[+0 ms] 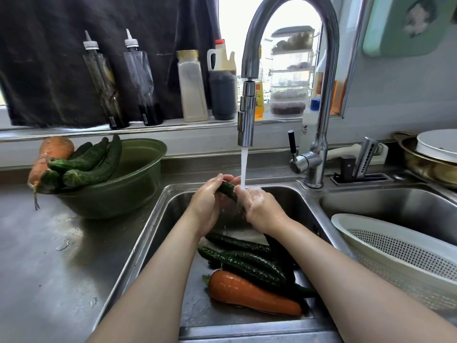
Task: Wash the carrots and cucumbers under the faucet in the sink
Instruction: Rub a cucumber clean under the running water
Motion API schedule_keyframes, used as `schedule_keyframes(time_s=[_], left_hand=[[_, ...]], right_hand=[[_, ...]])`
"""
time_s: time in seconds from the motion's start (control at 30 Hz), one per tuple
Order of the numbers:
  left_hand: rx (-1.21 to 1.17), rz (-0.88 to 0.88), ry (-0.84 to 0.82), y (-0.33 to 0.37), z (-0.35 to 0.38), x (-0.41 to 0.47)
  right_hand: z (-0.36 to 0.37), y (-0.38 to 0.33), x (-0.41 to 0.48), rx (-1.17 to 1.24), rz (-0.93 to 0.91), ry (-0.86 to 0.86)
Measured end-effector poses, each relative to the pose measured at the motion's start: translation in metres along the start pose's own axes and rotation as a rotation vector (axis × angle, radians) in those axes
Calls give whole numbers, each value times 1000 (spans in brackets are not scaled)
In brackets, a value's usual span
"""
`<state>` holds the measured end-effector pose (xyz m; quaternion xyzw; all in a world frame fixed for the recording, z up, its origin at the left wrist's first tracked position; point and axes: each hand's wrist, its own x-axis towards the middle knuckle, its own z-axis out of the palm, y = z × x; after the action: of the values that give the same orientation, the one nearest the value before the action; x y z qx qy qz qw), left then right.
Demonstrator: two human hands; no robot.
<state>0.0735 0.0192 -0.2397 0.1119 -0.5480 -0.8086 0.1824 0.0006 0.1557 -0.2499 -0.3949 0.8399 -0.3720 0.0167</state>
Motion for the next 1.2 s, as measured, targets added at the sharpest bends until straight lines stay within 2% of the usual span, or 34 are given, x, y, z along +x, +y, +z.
schedule_keyframes(time_s=[0.07,0.1,0.27,0.4,0.5,0.63,0.73,0.8,0.87,0.97,1.07,1.13,1.2], left_hand=[[-22,5,3,-2,-3,1],[-35,26,26,-2,-3,1],[-58,143,202,2,-5,2],[22,202,279,4,-2,-4],[164,208,214,1,6,-8],[274,103,25,-3,11,-6],[272,67,-3,-7,8,-2],[202,69,60,-8,7,-1],[128,72,151,-6,10,-2],[70,77,236,-5,13,-3],[55,112,296,-5,15,-2],[54,156,355,-4,15,-2],[69,167,376,-4,12,0]], right_hand=[[1,2,2,-231,-91,-2],[2,-1,1,-262,-109,10],[4,-22,-3,132,-107,-24],[11,-22,-5,-88,-54,-61],[12,-21,-2,-41,30,-26],[8,-13,4,-279,8,-98],[4,-8,1,-71,-43,-135],[2,-7,-2,183,18,-139],[0,-9,-1,336,121,-175],[1,-10,-2,410,134,-310],[-1,-4,-4,584,209,-433],[-1,0,-6,567,229,-471],[-1,1,-10,499,248,-438]])
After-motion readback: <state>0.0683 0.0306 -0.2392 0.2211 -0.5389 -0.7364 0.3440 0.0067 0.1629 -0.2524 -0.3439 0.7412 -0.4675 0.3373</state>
